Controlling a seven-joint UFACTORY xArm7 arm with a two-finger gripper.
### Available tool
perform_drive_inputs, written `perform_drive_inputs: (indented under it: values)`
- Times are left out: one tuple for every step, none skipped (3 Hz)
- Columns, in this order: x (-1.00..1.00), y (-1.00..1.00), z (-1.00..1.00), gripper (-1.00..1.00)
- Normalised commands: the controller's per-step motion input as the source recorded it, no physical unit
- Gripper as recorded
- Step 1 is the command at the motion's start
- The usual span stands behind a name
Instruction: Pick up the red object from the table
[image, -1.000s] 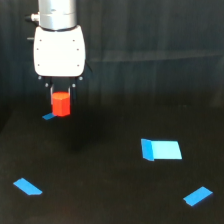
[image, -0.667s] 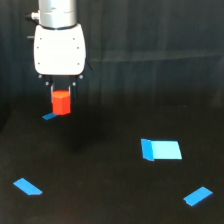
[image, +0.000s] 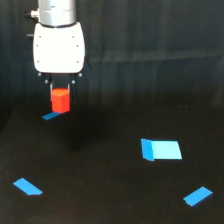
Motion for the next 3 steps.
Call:
perform_drive_inputs:
  values:
    - [0.0, 0.12, 0.19, -1.0]
    - [0.01, 0.1, 0.18, -0.99]
    - [-0.02, 0.06, 0.28, -1.0]
